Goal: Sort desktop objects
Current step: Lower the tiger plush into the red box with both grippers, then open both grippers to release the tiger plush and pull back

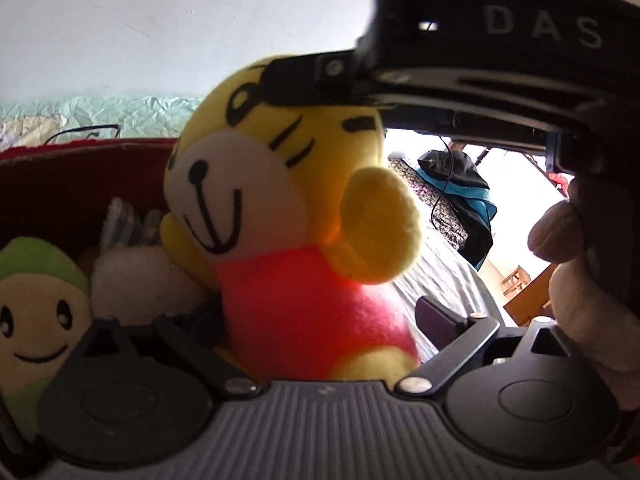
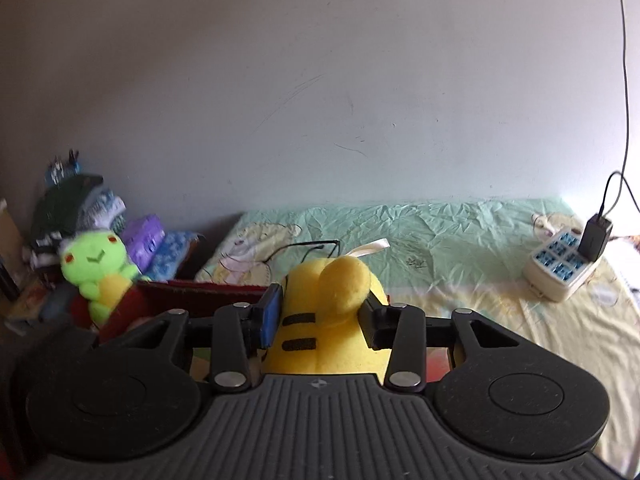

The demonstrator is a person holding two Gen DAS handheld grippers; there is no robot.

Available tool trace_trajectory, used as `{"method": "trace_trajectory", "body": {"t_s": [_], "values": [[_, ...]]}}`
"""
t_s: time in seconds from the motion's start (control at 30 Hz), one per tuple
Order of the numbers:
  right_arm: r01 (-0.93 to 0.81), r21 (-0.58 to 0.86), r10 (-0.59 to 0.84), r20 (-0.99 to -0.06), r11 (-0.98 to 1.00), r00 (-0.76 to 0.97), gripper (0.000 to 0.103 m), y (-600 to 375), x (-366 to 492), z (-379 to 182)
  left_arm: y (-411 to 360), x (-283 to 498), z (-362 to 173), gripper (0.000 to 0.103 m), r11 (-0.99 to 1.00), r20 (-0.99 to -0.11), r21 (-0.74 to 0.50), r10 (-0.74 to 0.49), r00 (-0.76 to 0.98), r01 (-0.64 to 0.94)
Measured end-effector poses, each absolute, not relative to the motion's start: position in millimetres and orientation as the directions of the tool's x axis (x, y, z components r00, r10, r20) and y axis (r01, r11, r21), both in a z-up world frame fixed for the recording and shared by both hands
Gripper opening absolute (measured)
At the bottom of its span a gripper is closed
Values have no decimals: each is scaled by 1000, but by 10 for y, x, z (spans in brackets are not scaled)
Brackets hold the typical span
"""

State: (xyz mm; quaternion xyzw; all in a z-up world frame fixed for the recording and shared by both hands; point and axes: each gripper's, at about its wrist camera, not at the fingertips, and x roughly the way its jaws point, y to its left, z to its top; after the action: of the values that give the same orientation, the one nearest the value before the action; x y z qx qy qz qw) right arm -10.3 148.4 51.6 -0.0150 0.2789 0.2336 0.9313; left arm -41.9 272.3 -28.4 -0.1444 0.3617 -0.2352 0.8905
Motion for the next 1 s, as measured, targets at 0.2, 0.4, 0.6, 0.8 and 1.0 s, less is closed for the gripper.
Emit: {"method": "trace_trajectory", "body": {"t_s": [0.2, 0.4, 0.6, 0.8, 1.0], "values": [[-490, 114, 447, -620, 864, 645, 42, 1573, 84, 452, 2785, -396, -390, 95, 832, -582, -475, -541, 607, 287], [-503, 101, 429, -681, 858, 594, 42, 1593, 179, 394, 2834, -375, -423, 95, 819, -580, -511, -554, 598, 263], [-514, 141, 441, -726, 846, 527, 42, 1549, 365, 289, 2862, -370, -435, 93, 812, -583, -534, -555, 593, 235], [-501, 125, 448, -661, 857, 601, 55, 1415, 309, 337, 2846, -376, -390, 94, 828, -591, -509, -534, 605, 234], [-429, 234, 474, -622, 872, 624, 66, 1231, 263, 363, 2920, -441, -300, 96, 828, -577, -513, -528, 624, 226]]}}
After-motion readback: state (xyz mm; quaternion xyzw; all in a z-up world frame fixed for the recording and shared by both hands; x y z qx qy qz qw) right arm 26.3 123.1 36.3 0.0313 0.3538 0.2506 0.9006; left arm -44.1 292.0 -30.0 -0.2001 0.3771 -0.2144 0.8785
